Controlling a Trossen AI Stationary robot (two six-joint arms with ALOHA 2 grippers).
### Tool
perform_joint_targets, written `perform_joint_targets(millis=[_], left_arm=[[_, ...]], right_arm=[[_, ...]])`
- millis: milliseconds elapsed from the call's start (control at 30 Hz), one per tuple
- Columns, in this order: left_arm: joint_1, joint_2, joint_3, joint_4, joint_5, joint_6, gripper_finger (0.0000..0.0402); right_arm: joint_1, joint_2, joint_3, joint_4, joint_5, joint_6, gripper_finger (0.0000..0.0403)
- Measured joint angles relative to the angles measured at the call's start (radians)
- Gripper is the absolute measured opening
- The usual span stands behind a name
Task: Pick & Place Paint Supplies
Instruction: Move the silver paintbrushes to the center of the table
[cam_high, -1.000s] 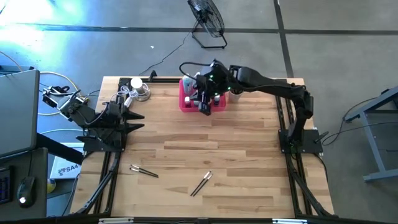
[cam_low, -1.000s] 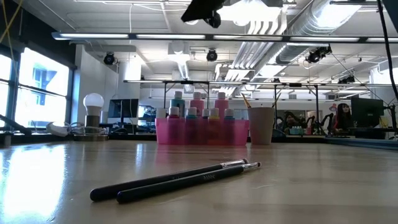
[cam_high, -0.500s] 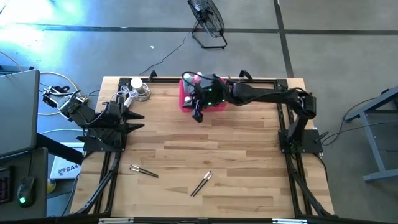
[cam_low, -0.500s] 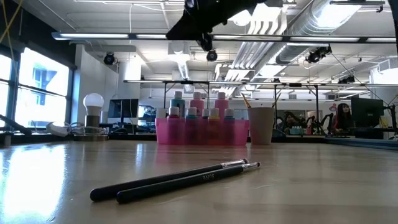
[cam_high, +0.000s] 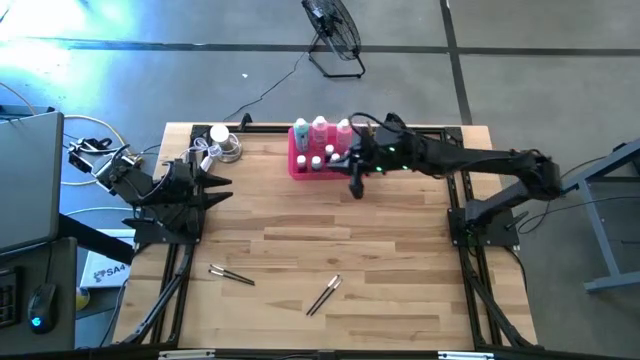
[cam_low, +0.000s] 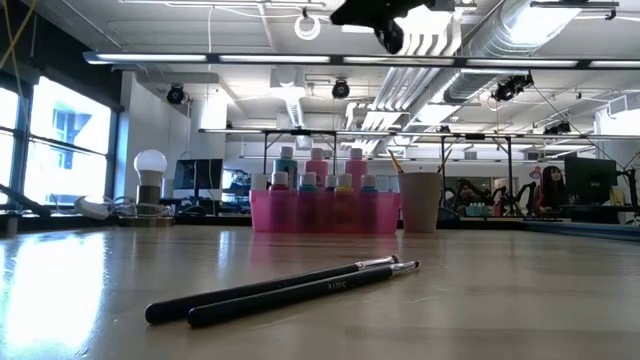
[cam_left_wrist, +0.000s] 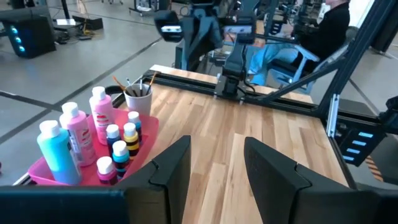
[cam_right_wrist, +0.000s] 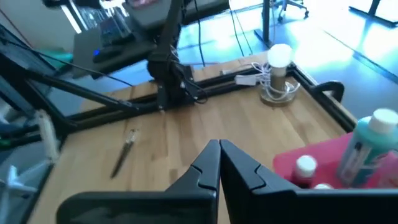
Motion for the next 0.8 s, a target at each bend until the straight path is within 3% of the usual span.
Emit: perform_joint_targets(millis=[167, 533, 800], left_arm=[[0.0, 0.001, 0.0, 0.001, 0.028, -0.008, 0.0148], [0.0, 0.004, 0.0, 0.094, 0.273, -0.011, 0.0148], [0.0, 0.02, 0.0, 0.194, 0.274, -0.008, 0.0148]], right_arm=[[0.031, -0.119, -0.12, 0.01, 0.001, 0.076, 0.0002], [0.121, -0.32, -0.271, 0.008, 0.065, 0.138, 0.0002], [0.15, -0.327, -0.271, 0.041, 0.059, 0.135, 0.0002]])
